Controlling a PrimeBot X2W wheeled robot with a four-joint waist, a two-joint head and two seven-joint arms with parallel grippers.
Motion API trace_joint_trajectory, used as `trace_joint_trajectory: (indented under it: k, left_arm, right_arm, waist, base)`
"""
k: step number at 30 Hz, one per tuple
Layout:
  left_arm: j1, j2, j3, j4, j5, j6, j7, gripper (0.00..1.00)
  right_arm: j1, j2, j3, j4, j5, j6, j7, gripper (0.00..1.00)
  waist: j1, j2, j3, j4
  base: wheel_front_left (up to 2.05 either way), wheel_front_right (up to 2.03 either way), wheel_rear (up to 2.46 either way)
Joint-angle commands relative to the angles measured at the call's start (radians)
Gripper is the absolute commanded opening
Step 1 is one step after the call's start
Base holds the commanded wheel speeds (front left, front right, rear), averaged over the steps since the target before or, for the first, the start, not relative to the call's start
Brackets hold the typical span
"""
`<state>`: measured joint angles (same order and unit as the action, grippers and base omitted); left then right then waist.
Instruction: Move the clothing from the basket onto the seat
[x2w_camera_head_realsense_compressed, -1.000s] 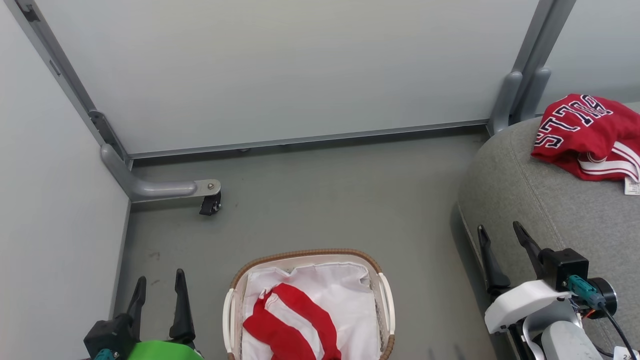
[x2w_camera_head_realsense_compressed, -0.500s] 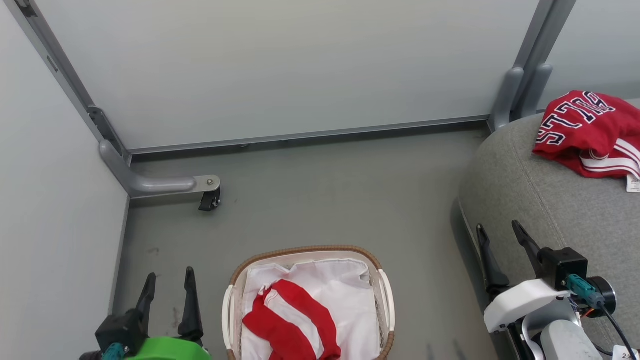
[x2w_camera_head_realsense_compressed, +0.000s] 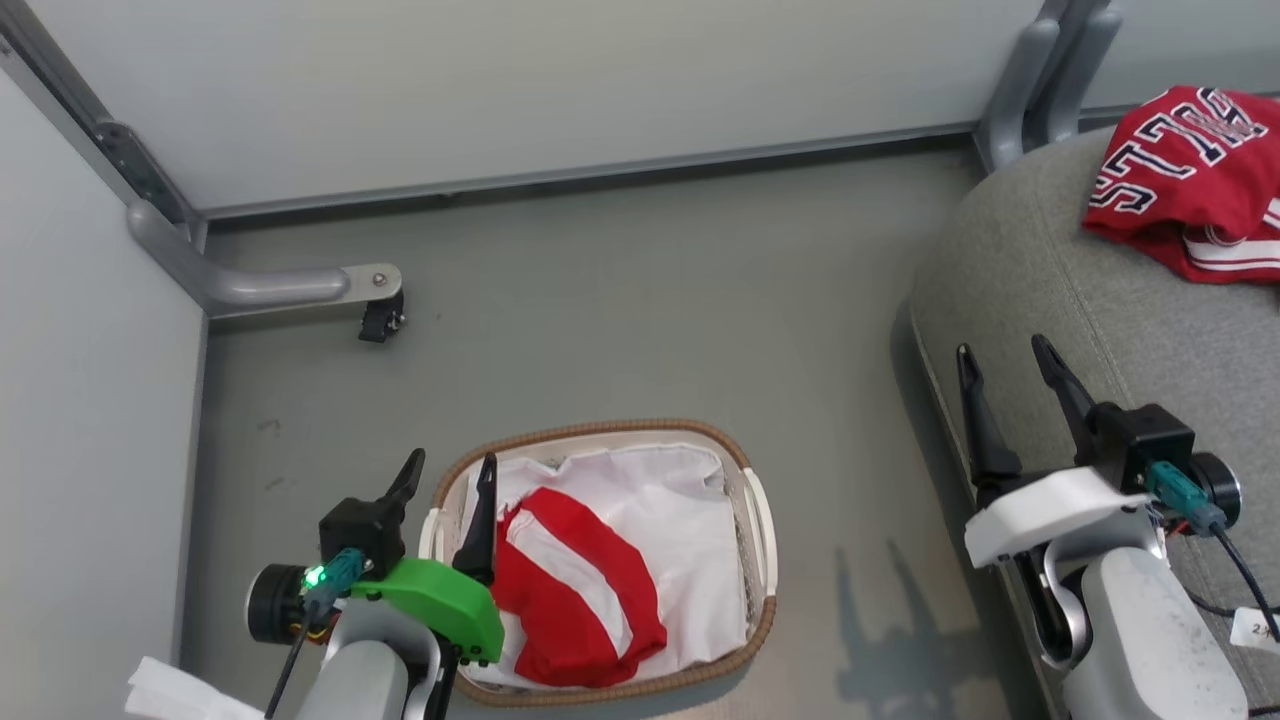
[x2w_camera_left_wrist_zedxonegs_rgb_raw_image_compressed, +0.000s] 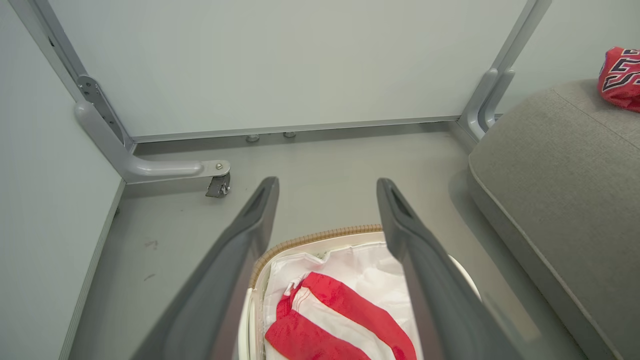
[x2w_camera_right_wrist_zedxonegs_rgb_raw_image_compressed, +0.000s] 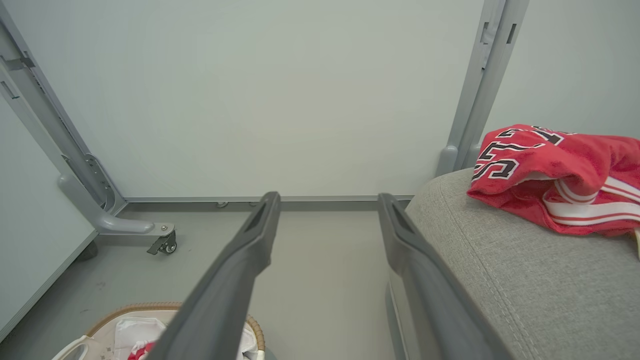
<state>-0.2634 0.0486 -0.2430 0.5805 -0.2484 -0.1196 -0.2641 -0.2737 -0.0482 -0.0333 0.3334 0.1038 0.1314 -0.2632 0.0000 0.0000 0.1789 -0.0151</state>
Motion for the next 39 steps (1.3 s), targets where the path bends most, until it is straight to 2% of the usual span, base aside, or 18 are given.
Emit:
trace_joint_trajectory:
  k: [1, 5, 9, 17, 21, 33, 39]
  left_arm:
    - [-0.042, 0.003, -0.019, 0.038, -0.014, -0.004, -0.001, 1.00]
    - [-0.132, 0.003, -0.122, 0.174, -0.012, -0.009, 0.012, 1.00]
    - [-0.204, 0.005, -0.208, 0.282, -0.063, -0.010, 0.055, 1.00]
    - [-0.309, 0.005, -0.342, 0.408, -0.157, -0.011, 0.098, 1.00]
    - [-0.358, 0.005, -0.395, 0.457, -0.162, -0.005, 0.119, 1.00]
    - [-0.479, 0.005, -0.438, 0.601, -0.196, 0.027, 0.143, 1.00]
    - [-0.512, 0.015, -0.433, 0.661, -0.202, 0.068, 0.156, 1.00]
  right_arm:
    - [-0.026, -0.004, 0.002, -0.006, 0.000, -0.001, -0.002, 1.00]
    - [-0.079, -0.004, 0.013, -0.018, 0.011, -0.001, -0.002, 1.00]
    - [-0.126, -0.003, 0.038, -0.027, 0.022, -0.001, -0.002, 1.00]
    - [-0.189, -0.003, 0.073, -0.044, 0.037, -0.001, -0.002, 1.00]
    - [-0.214, -0.003, 0.080, -0.054, 0.044, -0.001, -0.002, 1.00]
    - [-0.266, -0.003, 0.121, -0.081, 0.085, -0.001, -0.002, 1.00]
    - [-0.280, -0.004, 0.137, -0.088, 0.103, -0.001, -0.002, 1.00]
  waist:
    - [0.0000, 0.0000, 0.107, -0.047]
    - [0.0000, 0.0000, 0.207, -0.080]
    - [0.0000, 0.0000, 0.295, -0.117]
    - [0.0000, 0.0000, 0.433, -0.162]
    - [0.0000, 0.0000, 0.489, -0.174]
    - [0.0000, 0.0000, 0.620, -0.217]
    - [0.0000, 0.0000, 0.656, -0.235]
  base:
    - [0.00, 0.00, 0.00]
    - [0.00, 0.00, 0.00]
    - [0.00, 0.00, 0.00]
    - [0.00, 0.00, 0.00]
    - [0.00, 0.00, 0.00]
    - [0.00, 0.00, 0.00]
    - [0.00, 0.00, 0.00]
